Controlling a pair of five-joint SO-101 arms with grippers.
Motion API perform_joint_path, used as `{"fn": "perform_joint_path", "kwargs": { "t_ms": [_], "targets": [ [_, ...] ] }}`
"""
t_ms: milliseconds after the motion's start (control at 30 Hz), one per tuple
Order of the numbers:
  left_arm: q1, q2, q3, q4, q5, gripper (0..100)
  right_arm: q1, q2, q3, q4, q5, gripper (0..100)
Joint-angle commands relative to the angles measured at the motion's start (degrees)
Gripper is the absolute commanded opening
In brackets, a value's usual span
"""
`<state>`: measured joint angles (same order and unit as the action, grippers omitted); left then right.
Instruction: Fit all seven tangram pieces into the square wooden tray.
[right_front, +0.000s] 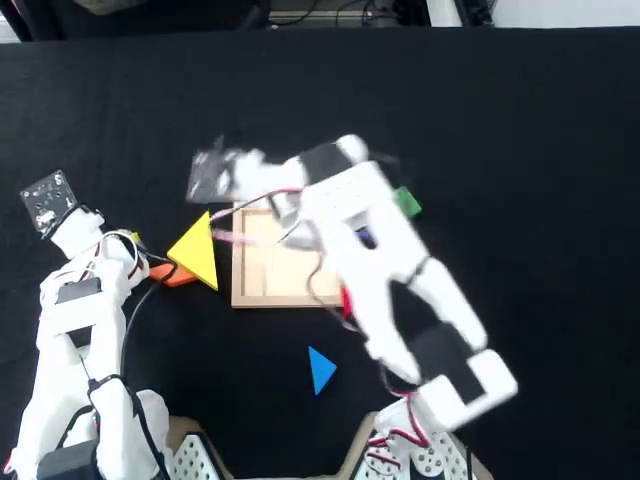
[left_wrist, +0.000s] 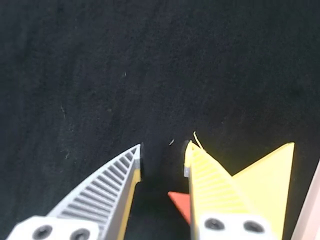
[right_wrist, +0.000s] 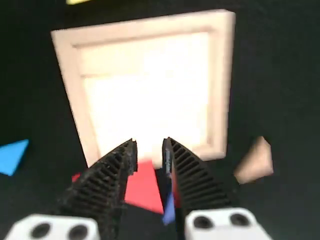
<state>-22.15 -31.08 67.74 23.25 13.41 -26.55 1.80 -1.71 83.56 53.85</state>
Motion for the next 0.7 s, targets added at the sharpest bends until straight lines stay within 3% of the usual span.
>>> {"fn": "perform_joint_path", "kwargs": {
  "t_ms": [0,167,300,400,500,567,667],
  "targets": [
    [-0.2,-0.3,-0.3,-1.2,0.4,15,8.0,-10.2,-4.1,4.5,-5.4,8.1],
    [0.0,-0.2,-0.2,-1.2,0.4,15,18.2,-19.8,13.7,2.3,-8.4,8.1],
    [0.0,-0.2,0.4,-1.2,0.4,15,23.2,-26.0,36.3,-12.1,-8.9,9.1],
    [0.0,-0.2,0.5,-1.1,0.4,15,24.0,-30.1,47.5,-22.0,-9.0,20.1],
    [0.0,-0.2,0.5,-1.1,0.4,15,22.9,-33.2,52.1,-25.3,-8.5,31.5],
    [-0.1,-0.2,0.5,-1.1,0.4,15,21.3,-34.0,53.1,-25.2,-7.7,31.3],
    [-0.1,-0.2,0.5,-1.5,0.3,15,20.7,-32.9,54.9,-23.4,-1.2,22.1]
  ]
}}
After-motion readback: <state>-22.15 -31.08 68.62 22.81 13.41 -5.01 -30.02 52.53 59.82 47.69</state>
